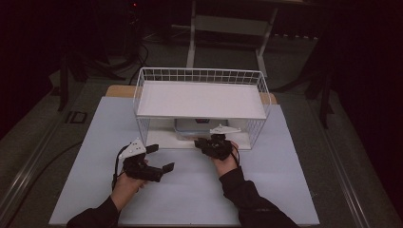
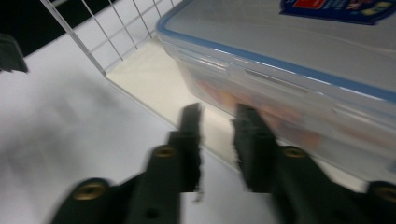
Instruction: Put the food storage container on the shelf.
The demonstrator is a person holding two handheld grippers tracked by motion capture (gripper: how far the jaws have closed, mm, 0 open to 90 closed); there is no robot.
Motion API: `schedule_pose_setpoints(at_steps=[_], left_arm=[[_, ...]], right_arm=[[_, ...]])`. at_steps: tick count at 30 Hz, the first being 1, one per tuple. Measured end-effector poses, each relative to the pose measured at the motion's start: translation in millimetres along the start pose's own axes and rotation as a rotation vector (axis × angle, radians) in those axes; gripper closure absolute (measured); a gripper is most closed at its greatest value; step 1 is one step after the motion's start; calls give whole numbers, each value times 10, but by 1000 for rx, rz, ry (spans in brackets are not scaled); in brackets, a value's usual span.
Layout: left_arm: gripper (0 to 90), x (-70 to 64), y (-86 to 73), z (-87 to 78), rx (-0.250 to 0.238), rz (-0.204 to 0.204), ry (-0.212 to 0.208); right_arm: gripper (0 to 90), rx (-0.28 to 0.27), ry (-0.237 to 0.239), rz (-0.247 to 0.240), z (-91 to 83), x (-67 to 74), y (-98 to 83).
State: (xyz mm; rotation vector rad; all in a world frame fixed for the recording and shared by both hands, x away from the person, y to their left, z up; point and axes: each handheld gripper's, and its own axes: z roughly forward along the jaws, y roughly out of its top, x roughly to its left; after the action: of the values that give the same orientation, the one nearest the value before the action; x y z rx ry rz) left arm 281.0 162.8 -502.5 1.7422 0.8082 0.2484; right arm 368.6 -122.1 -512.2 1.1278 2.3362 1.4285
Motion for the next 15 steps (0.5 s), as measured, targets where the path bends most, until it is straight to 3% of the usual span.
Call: schedule_pose_setpoints(at_steps=[6,7,8,12,15], left_arm=[[0,-19,-2,-17,-4,5,-21],[0,-19,-2,-17,-4,5,-21],[0,-30,-2,-21,-5,10,-23],[0,-71,1,-37,-3,28,-29],[0,-94,5,-51,-2,37,-32]], right_arm=[[362,-51,26,3,-251,63,-87],[362,-51,26,3,-251,63,-87],[257,-59,58,3,-339,64,-112],[220,-66,84,24,-477,69,-152],[194,-74,78,1,-618,89,-196]])
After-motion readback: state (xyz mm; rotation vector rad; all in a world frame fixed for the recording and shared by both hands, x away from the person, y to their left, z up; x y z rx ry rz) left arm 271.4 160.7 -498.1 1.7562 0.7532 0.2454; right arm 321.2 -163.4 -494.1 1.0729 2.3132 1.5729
